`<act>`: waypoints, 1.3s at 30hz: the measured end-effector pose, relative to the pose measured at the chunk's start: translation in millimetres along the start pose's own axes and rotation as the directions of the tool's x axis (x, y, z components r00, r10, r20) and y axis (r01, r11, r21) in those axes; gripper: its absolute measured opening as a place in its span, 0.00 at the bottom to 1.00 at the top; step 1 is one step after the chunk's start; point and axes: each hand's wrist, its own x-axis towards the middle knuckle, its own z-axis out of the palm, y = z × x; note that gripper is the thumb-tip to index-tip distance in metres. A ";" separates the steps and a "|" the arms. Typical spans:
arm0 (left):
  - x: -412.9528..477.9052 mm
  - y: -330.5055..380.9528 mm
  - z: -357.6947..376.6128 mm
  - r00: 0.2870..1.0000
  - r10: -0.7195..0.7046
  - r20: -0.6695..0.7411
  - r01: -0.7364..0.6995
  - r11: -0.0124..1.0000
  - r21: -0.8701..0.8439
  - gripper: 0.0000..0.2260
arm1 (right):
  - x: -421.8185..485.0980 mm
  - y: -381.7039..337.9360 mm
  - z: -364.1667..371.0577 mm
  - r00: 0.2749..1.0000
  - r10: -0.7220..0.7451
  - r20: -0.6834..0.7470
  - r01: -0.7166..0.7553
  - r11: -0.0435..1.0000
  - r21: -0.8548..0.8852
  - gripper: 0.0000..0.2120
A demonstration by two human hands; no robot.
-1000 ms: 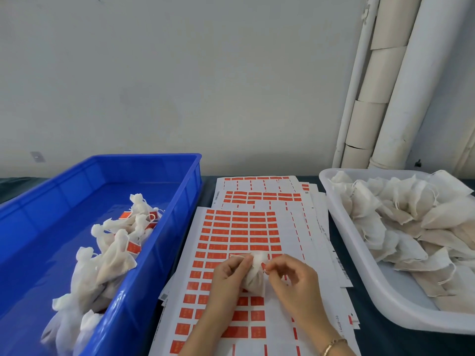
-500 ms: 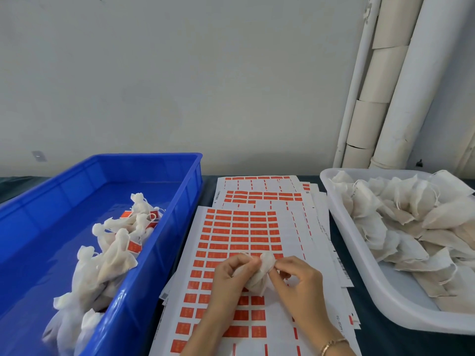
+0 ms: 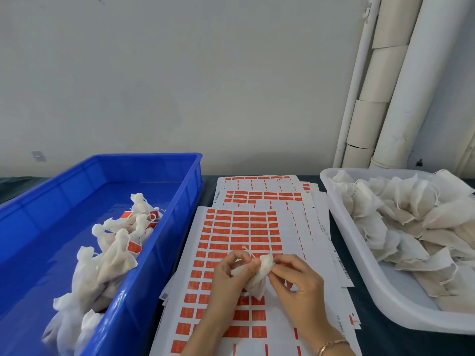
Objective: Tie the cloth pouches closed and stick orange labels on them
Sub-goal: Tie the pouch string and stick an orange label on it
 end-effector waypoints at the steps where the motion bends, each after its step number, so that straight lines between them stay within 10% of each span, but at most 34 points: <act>1: -0.3 0.5 0.3 1.000 0.001 -0.003 -0.001 1.000 0.000 0.04 | -0.3 0.1 0.0 1.000 -0.003 0.002 0.003 1.000 -0.004 0.13; 26: -7.5 5.1 3.2 0.981 0.164 0.101 -0.179 0.971 0.161 0.06 | -3.7 9.1 0.1 0.996 0.091 0.001 -0.090 0.986 -0.139 0.11; 39: -2.8 -0.4 4.7 0.992 0.103 -0.079 -0.089 0.983 0.163 0.04 | 2.2 0.4 -1.8 0.964 0.257 -0.070 -0.255 0.966 0.034 0.04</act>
